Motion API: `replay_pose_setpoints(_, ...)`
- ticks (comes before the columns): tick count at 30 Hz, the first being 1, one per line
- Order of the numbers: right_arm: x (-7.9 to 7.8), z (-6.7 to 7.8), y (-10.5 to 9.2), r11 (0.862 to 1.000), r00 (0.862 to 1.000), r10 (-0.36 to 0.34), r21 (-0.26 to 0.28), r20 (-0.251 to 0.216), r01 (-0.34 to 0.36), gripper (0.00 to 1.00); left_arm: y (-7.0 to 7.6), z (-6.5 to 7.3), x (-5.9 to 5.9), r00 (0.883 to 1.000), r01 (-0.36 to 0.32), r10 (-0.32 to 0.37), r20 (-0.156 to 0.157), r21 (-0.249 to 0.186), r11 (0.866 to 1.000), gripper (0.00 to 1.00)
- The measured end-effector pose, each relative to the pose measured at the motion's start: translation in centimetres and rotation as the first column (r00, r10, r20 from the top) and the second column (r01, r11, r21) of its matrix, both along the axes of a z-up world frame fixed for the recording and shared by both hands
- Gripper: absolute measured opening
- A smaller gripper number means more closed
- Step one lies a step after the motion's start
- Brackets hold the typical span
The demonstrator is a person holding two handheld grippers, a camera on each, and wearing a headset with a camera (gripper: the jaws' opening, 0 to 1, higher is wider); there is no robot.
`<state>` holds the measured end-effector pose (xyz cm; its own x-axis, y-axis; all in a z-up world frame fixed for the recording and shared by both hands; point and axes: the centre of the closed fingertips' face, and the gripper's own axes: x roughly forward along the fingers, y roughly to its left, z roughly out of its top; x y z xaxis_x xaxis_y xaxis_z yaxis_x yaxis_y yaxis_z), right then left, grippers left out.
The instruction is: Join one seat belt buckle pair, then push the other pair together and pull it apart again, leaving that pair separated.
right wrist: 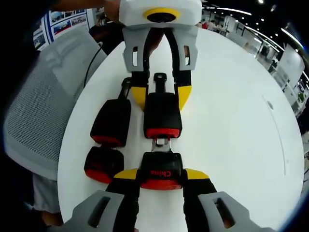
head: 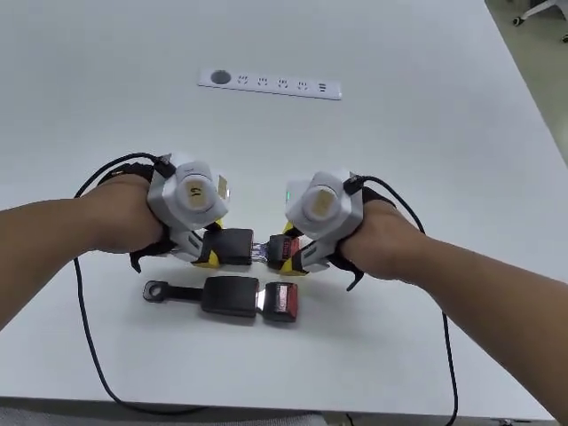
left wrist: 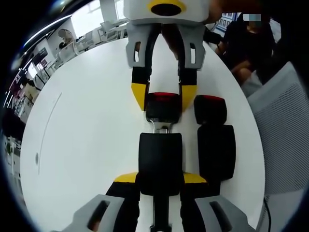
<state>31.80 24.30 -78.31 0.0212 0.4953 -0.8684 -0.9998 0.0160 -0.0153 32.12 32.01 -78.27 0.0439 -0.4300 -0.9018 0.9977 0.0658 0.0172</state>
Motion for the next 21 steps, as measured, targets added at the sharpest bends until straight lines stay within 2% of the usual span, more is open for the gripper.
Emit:
replay_pose_setpoints(5,-0.1,0.1,-0.7,1.000,1.000,0.005,-0.002,0.016,-0.005,0.31,0.1,0.0,0.1,1.000,-0.001,0.001,0.005,-0.002,1.000,0.32)
replay_pose_setpoints(17,-0.5,0.1,-6.4,0.998,0.999,-0.045,-0.031,0.015,0.046,0.32,0.1,0.0,0.1,1.000,-0.010,0.010,0.004,-0.001,1.000,0.32)
replay_pose_setpoints(21,-0.7,0.0,-7.8,0.997,0.998,-0.068,-0.030,0.007,0.068,0.32,0.0,0.0,-0.1,1.000,-0.013,0.013,0.001,0.007,1.000,0.32)
